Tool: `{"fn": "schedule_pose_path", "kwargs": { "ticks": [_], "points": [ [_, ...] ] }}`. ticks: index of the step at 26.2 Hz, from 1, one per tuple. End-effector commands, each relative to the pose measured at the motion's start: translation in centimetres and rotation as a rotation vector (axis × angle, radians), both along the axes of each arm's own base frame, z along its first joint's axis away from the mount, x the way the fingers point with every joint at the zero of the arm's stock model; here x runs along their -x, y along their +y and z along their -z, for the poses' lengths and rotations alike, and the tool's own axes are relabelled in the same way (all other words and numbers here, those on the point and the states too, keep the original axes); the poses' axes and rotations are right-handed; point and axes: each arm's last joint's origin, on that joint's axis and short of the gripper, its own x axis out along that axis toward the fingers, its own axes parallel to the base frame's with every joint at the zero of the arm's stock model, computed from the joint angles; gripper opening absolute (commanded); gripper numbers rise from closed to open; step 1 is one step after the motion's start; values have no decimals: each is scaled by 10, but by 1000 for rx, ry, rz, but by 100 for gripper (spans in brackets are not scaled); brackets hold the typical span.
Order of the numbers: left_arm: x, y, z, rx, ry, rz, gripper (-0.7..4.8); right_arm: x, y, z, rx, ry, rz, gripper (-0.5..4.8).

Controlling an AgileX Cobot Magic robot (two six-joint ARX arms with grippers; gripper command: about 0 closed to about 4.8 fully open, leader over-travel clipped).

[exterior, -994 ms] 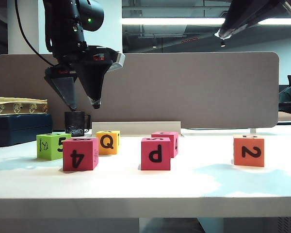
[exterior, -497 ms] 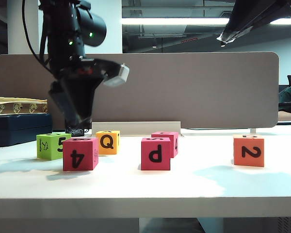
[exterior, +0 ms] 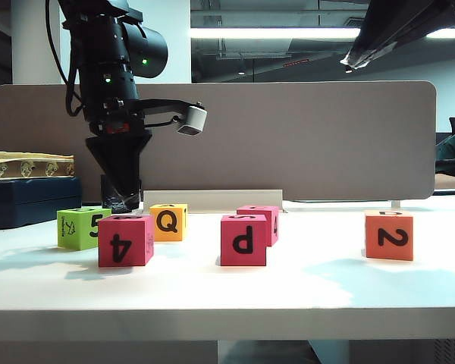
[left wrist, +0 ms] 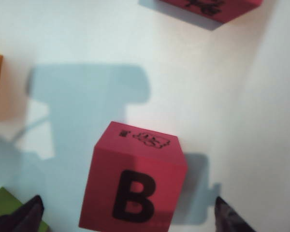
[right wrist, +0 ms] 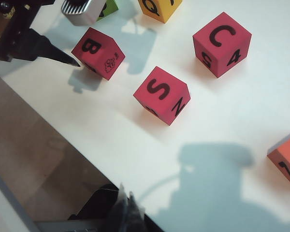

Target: Select the appropriate blocks from the scattered letter blocks on the table and arrange them in a row to spell out "ABCD".

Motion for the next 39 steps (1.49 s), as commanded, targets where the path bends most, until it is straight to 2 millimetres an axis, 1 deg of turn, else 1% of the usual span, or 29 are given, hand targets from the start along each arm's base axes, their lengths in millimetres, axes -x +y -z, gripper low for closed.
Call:
{"fn": "schedule_pose_path", "kwargs": {
  "ticks": [1, 4, 10, 14, 15, 16, 17, 18, 20, 21, 26, 27, 30, 31, 33, 34, 37, 38, 39],
  "points": [
    [1, -1, -2, 3, -13, 59, 463, 0, 0, -3, -10, -12, -8, -1],
    [0, -1, 2, 1, -16, 76, 463, 0, 0, -3, -10, -12, -8, -2],
    [-5, -3, 25, -24, 40, 81, 462, 0, 0, -3, -9, -12, -8, -1],
    [-8, -5, 32, -24, 43, 70, 450, 0, 0, -2, -8, -10, -7, -1],
    [-9, -5, 32, -22, 41, 63, 376, 0, 0, -2, -6, -11, -5, -1],
    [-9, -5, 32, -21, 41, 63, 332, 0, 0, -2, -6, -11, -5, -1],
    [-9, -5, 32, -21, 40, 63, 309, 0, 0, -2, -6, -11, -5, -2],
    [-9, -5, 32, -21, 38, 63, 295, 0, 0, -3, -7, -13, -5, -1],
    [-9, -5, 32, -20, 37, 63, 289, 0, 0, -3, -7, -14, -5, -1],
    [-9, -5, 32, -20, 37, 63, 263, 0, 0, -3, -7, -14, -5, -1],
    [-10, -6, 31, -10, 39, 9, 263, 0, 0, -3, -4, -19, 0, -1],
    [-11, -6, 31, 0, 35, -41, 263, -1, 0, -3, -5, -23, 0, -2],
    [-16, -8, 25, 41, 20, -184, 263, -1, 0, -3, -7, -26, 0, -1],
    [-18, -9, 20, 61, 15, -246, 263, -1, 0, -4, -9, -31, 0, -1],
    [-21, -11, 13, 87, 8, -314, 263, -1, 0, -4, -11, -35, 0, -2],
    [-24, -13, 4, 123, 2, -392, 263, -1, 0, -4, -11, -36, 0, -1],
    [-30, -16, -9, 191, -21, -512, 263, -1, 0, -4, -11, -36, 0, -1],
    [-33, -18, -15, 244, -19, -570, 263, -1, 0, -4, -11, -36, 0, -2],
    [-34, -19, -17, 281, -7, -587, 263, -1, 0, -4, -11, -36, 0, -1]
  ]
}}
